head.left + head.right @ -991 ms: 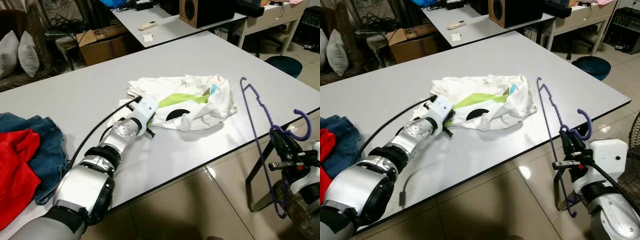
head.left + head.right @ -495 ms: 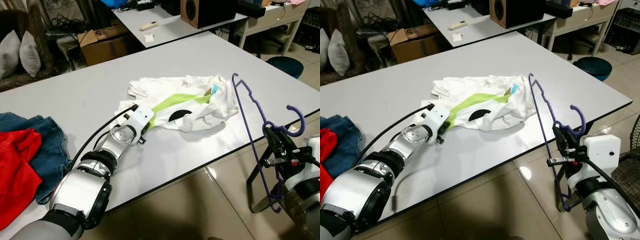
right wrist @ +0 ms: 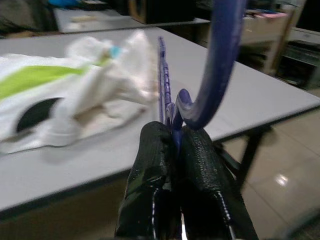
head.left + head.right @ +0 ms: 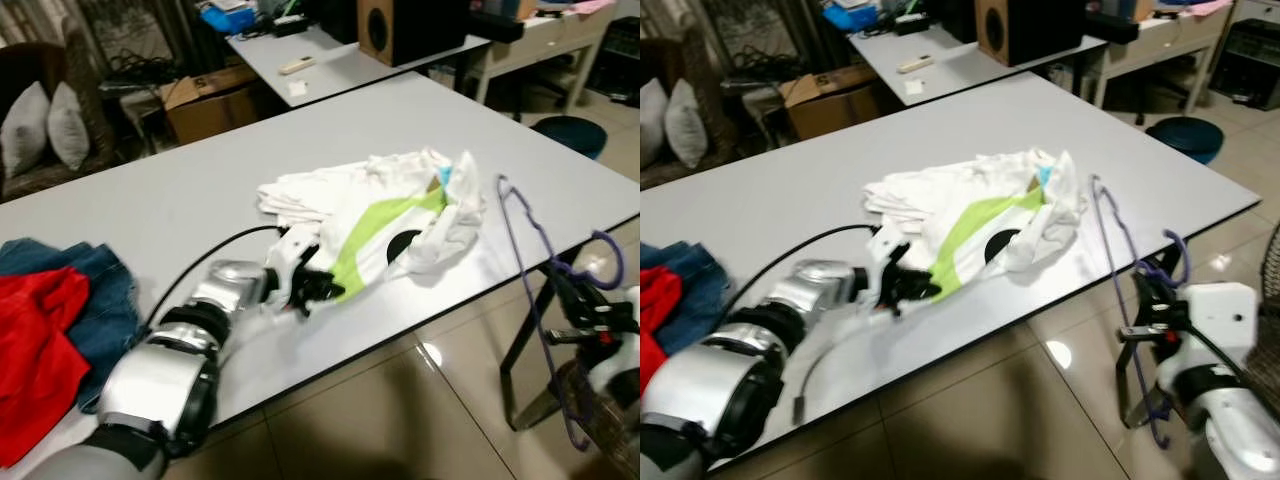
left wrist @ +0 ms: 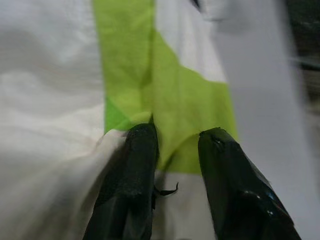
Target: Hang hanger
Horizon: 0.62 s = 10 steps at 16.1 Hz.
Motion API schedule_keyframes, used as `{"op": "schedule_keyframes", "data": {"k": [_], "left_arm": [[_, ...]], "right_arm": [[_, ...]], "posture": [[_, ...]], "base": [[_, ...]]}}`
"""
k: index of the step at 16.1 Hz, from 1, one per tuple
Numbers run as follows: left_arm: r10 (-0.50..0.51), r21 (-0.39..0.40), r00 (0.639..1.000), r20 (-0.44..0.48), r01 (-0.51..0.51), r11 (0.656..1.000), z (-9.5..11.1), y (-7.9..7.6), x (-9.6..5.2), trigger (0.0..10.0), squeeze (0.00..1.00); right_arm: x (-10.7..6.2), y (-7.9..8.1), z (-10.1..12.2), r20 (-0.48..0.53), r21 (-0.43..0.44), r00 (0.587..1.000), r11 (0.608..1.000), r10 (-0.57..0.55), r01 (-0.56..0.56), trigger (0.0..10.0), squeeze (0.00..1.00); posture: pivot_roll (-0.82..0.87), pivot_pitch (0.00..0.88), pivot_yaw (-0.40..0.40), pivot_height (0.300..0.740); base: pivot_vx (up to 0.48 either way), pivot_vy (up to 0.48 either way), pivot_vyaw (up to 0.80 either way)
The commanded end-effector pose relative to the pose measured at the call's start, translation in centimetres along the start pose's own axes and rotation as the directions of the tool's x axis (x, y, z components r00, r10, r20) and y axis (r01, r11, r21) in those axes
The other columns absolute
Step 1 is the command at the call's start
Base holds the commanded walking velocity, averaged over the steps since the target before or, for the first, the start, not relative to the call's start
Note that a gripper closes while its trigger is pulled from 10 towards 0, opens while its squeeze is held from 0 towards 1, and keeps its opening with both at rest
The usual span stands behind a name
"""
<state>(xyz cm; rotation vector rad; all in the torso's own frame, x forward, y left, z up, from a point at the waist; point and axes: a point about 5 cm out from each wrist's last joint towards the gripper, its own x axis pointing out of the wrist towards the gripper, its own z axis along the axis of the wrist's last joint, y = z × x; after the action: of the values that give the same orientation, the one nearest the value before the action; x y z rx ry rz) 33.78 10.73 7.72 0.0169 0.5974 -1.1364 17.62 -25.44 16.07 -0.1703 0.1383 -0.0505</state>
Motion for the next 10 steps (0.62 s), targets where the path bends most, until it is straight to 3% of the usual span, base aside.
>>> {"op": "schedule_keyframes", "data": {"k": [1, 2, 3, 5, 6, 7, 8, 9, 10], "left_arm": [[-0.057, -0.058, 0.998, -0.003, 0.056, 0.997, -0.9, 0.0, -0.8, 10.0, 0.0], [-0.033, -0.045, 0.996, 0.077, 0.037, 0.998, 0.3, 0.5, -1.3, 10.0, 0.0], [0.054, -0.024, 0.975, 0.215, -0.049, 0.998, 2.7, 1.2, -2.1, 10.0, 0.0], [0.075, 0.041, 0.966, 0.246, -0.088, 0.995, 3.8, 1.4, -2.3, 10.0, 0.0], [0.151, 0.134, 0.967, 0.204, -0.181, 0.974, 3.9, 1.6, -2.0, 10.0, 0.92], [0.128, 0.175, 0.966, 0.224, -0.169, 0.97, 4.6, 1.0, -1.2, 10.0, 1.0], [0.103, 0.171, 0.965, 0.239, -0.146, 0.974, 4.9, 0.7, -1.0, 10.0, 1.0], [0.0, 0.179, 0.96, 0.279, -0.052, 0.982, 5.8, -0.7, 0.6, 10.0, 1.0], [-0.033, 0.184, 0.958, 0.286, -0.021, 0.983, 6.0, -1.3, 1.3, 10.0, 1.0]], "right_arm": [[0.0, -0.9, 0.2, -0.001, -0.006, 0.999, 0.999, -0.043, 0.043, 10.0, 0.0], [0.1, -1.5, 0.3, 0.006, 0.003, 0.997, 0.998, -0.071, 0.071, 10.0, 0.0], [0.3, -1.7, 0.5, 0.013, 0.012, 0.997, 0.997, -0.08, 0.08, 10.0, 0.0], [0.4, -1.5, 0.4, 0.012, 0.011, 0.997, 0.997, -0.071, 0.07, 10.0, 0.0], [0.4, -1.1, 0.3, 0.012, 0.018, 0.999, 0.999, -0.044, 0.044, 10.0, 0.0], [0.4, -0.7, 0.1, 0.007, 0.023, 1.0, 0.999, -0.029, 0.029, 10.0, 0.0], [0.3, -0.7, 0.0, 0.005, 0.024, 1.0, 0.999, -0.029, 0.029, 10.0, 0.0], [0.3, -0.7, -0.2, -0.001, 0.034, 0.999, 0.999, -0.041, 0.041, 10.0, 0.0], [0.3, -0.6, -0.2, -0.003, 0.037, 0.999, 0.998, -0.044, 0.045, 10.0, 0.0]], "posture": [[-0.28, 0.0, 0.161, 0.74], [-0.26, 0.0, 0.158, 0.74], [-0.25, 0.0, 0.158, 0.74], [-0.25, 0.0, 0.162, 0.74], [-0.24, 0.0, 0.167, 0.74], [-0.24, 0.0, 0.169, 0.74], [-0.24, 0.0, 0.169, 0.74], [-0.24, 0.0, 0.169, 0.74], [-0.24, 0.0, 0.169, 0.74]], "base": [[0.0, 0.0, 0.0], [0.0, 0.0, 0.0], [0.0, 0.0, 0.0], [0.0, 0.0, 0.0], [0.0, 0.0, 0.0], [0.0, 0.0, 0.0], [0.0, 0.0, 0.0], [0.0, 0.0, 0.0], [0.0, 0.0, 0.0]]}}
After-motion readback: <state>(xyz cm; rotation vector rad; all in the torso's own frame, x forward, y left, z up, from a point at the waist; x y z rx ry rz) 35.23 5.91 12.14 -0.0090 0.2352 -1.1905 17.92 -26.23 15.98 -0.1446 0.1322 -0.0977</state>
